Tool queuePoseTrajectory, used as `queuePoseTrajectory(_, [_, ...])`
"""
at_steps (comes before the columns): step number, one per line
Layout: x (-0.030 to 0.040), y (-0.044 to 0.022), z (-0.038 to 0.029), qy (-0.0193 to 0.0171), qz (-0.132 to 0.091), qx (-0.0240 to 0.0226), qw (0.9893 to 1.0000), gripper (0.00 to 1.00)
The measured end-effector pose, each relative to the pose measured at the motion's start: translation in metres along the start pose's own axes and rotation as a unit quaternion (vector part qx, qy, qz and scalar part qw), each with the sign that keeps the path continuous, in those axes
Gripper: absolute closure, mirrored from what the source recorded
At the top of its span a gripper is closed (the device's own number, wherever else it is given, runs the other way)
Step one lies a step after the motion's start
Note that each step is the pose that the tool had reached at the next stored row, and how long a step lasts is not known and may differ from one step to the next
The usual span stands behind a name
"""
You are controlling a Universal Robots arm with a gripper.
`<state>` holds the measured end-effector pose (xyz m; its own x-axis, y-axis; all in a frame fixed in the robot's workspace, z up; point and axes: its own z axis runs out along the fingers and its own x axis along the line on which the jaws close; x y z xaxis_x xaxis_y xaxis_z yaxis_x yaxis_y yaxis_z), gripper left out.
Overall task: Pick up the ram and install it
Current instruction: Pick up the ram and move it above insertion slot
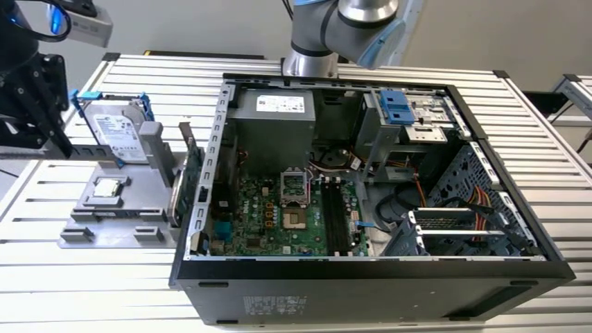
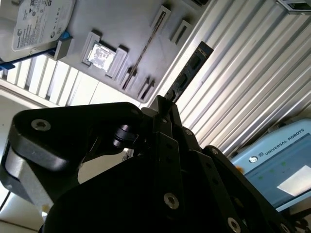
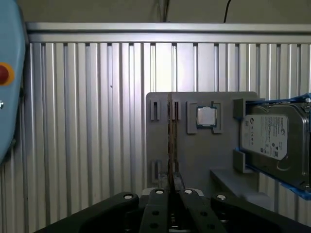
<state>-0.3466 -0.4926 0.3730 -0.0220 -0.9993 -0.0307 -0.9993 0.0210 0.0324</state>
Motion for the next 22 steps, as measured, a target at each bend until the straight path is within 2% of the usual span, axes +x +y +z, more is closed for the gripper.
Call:
queuePoseTrajectory(8, [-0.0002,0.0002,-0.0063,0.0,0.0,0.0,1.0,1.0])
queuePoseTrajectory(16, [-0.0002,0.0002,-0.0071,0.0,0.0,0.0,1.0,1.0])
queuePoseTrajectory(22, [-0.0003,-0.0031,-0.0072,0.0,0.0,0.0,1.0,1.0])
